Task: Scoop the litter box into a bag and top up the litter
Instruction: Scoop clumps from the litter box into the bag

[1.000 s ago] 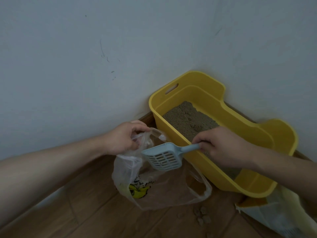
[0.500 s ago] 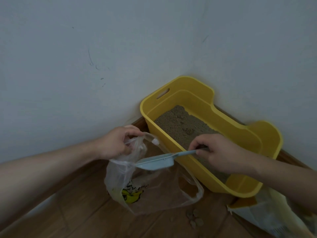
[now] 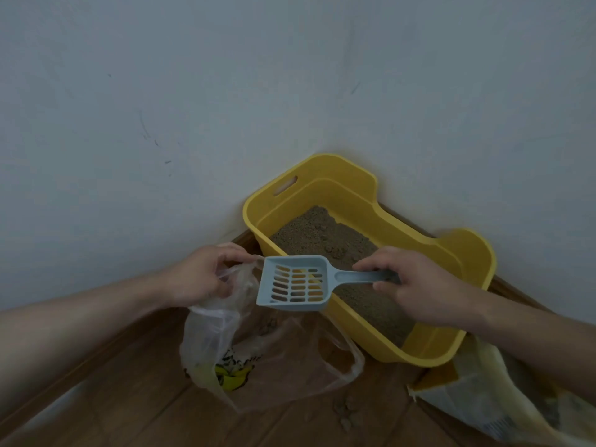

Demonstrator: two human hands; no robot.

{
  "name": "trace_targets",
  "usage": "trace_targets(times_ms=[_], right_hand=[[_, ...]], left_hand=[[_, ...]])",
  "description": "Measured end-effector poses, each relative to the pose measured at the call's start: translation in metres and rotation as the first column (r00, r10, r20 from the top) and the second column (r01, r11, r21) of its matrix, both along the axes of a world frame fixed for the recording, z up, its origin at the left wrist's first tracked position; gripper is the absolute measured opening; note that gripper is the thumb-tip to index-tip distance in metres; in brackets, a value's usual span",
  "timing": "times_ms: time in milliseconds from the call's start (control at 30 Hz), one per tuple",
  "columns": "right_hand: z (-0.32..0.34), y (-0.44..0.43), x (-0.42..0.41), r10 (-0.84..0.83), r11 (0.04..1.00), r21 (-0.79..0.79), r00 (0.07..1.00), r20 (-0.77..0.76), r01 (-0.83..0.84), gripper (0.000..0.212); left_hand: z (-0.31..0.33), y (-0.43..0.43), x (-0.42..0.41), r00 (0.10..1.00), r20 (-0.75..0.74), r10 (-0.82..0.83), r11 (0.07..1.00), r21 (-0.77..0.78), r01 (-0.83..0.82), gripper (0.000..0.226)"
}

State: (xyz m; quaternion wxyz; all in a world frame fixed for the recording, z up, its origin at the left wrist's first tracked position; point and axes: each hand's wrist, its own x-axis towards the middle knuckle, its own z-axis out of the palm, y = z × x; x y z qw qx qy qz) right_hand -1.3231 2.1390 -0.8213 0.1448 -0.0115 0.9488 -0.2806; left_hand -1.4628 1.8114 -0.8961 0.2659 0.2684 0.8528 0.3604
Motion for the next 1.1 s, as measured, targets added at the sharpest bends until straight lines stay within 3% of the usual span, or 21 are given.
trace_targets(times_ms=[267, 567, 867, 1100], right_hand=[[0.004, 0.019, 0.006, -0.055, 0.998, 0.034, 0.998, 0.005, 0.055, 0.032], [-0.002, 0.056, 0.007, -0.214, 0.941, 0.266, 0.977, -0.005, 0.207, 0.028], [-0.014, 0.073, 0.003, -0.268, 0.927, 0.279, 0.963, 0.026, 0.251, 0.023], [-0.013, 0.085, -0.001, -0.300, 0.862, 0.431, 0.954, 0.005, 0.269, 0.029]], left_hand=[[0.002, 0.009, 0.002, 1.000, 0.001, 0.014, 1.000, 0.017, -0.014, 0.063], [0.001, 0.015, -0.001, 1.000, 0.017, -0.001, 1.000, 0.005, 0.001, 0.062], [-0.007, 0.019, -0.009, 0.999, 0.016, -0.041, 0.999, 0.013, 0.041, 0.065], [-0.013, 0.020, -0.015, 0.999, 0.014, -0.038, 0.998, 0.040, 0.038, 0.066]])
